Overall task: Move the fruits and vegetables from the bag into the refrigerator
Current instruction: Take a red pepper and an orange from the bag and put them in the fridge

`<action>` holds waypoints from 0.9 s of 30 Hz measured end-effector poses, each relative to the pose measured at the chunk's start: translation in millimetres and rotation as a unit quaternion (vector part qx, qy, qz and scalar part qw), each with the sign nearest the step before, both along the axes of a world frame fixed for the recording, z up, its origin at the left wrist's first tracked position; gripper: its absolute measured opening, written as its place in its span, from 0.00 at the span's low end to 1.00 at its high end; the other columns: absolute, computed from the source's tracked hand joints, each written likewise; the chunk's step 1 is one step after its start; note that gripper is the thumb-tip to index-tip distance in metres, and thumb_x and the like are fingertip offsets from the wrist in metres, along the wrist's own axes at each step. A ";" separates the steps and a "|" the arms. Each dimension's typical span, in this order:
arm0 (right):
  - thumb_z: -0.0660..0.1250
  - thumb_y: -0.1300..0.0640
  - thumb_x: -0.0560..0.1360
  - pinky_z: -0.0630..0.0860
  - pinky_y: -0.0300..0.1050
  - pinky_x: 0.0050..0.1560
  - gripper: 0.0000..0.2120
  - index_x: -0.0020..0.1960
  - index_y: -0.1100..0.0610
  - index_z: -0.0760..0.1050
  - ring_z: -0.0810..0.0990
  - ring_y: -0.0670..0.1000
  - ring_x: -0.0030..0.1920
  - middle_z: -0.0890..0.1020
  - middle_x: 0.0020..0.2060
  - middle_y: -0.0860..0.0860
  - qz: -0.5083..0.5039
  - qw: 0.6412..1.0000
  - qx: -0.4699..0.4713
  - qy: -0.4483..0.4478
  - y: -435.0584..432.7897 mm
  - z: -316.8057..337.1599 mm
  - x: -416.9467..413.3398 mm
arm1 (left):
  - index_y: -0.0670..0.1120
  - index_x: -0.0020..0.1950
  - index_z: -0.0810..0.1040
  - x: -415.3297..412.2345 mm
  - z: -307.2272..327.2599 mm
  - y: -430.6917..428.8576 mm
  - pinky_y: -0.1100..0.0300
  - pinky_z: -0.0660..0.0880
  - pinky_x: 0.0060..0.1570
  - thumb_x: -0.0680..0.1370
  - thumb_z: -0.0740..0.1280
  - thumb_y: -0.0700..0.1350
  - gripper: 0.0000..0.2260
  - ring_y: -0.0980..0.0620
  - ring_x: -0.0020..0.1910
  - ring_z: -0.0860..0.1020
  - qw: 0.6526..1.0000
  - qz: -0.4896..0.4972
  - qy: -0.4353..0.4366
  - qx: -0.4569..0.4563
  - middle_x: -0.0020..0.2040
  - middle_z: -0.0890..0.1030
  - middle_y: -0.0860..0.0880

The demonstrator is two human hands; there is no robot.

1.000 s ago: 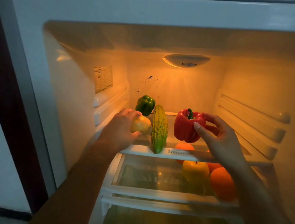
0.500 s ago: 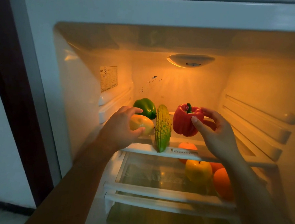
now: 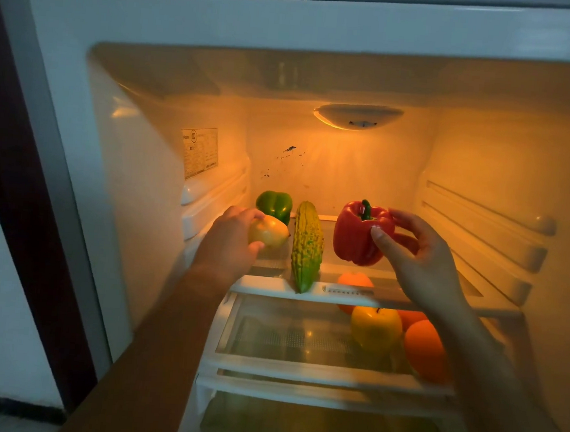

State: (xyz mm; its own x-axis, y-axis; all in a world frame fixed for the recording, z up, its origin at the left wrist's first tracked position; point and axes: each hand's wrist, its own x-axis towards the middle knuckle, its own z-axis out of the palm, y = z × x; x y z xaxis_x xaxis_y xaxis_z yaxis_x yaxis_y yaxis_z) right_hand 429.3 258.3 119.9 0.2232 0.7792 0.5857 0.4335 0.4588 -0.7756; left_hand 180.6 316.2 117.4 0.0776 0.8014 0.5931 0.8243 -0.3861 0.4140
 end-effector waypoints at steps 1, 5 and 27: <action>0.68 0.47 0.72 0.72 0.36 0.47 0.23 0.65 0.49 0.70 0.76 0.48 0.57 0.76 0.59 0.48 -0.001 1.000 -0.003 0.003 -0.5 -1.1 2.5 | 0.50 0.64 0.73 1.7 1.0 4.9 0.56 0.68 0.59 0.72 0.72 0.42 0.21 0.48 0.60 0.72 1.000 0.005 0.001 -0.004 0.63 0.73 0.47; 0.69 0.49 0.72 0.70 0.32 0.44 0.21 0.63 0.48 0.70 0.76 0.47 0.55 0.76 0.58 0.47 0.005 1.000 -0.006 0.017 -2.5 -4.0 8.6 | 0.50 0.63 0.74 3.8 3.2 22.2 0.56 0.68 0.56 0.71 0.72 0.43 0.20 0.47 0.59 0.73 1.000 0.020 -0.004 -0.015 0.62 0.74 0.46; 0.70 0.44 0.70 0.78 0.50 0.56 0.24 0.64 0.49 0.72 0.78 0.48 0.57 0.78 0.59 0.47 0.110 0.992 -0.011 -0.066 26.5 20.5 -87.4 | 0.57 0.69 0.64 -23.7 -19.5 -73.4 0.61 0.68 0.55 0.72 0.71 0.51 0.27 0.62 0.59 0.67 0.986 -0.066 -0.149 -0.044 0.65 0.70 0.59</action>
